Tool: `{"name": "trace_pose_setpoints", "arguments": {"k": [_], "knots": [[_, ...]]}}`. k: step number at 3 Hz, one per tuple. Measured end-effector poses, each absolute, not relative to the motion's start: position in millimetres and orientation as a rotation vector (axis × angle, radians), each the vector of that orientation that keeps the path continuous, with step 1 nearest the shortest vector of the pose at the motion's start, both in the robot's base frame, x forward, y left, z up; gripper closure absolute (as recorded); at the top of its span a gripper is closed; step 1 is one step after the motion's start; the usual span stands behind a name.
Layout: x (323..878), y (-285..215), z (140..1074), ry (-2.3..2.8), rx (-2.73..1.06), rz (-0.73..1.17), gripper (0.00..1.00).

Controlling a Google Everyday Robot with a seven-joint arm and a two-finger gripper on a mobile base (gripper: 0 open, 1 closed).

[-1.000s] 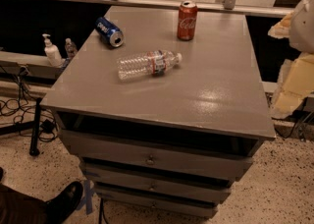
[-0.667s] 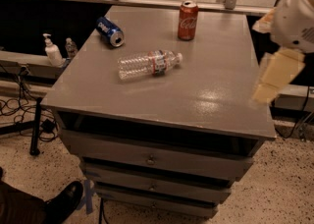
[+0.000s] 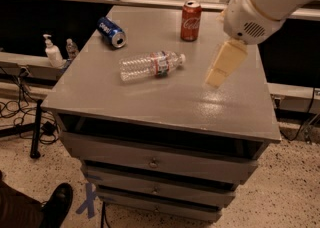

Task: Pick water bottle

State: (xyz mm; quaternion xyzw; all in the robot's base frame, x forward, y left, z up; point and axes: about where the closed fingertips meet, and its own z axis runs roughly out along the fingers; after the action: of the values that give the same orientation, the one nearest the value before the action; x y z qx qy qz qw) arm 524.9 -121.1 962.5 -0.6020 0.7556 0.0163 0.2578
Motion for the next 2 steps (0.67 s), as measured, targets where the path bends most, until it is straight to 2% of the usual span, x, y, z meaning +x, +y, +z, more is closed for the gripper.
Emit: {"name": "trace_pose_setpoints", "arguments": {"k": [2], "knots": [[567, -61, 935, 1.984, -1.584, 0.149, 0.0]]}}
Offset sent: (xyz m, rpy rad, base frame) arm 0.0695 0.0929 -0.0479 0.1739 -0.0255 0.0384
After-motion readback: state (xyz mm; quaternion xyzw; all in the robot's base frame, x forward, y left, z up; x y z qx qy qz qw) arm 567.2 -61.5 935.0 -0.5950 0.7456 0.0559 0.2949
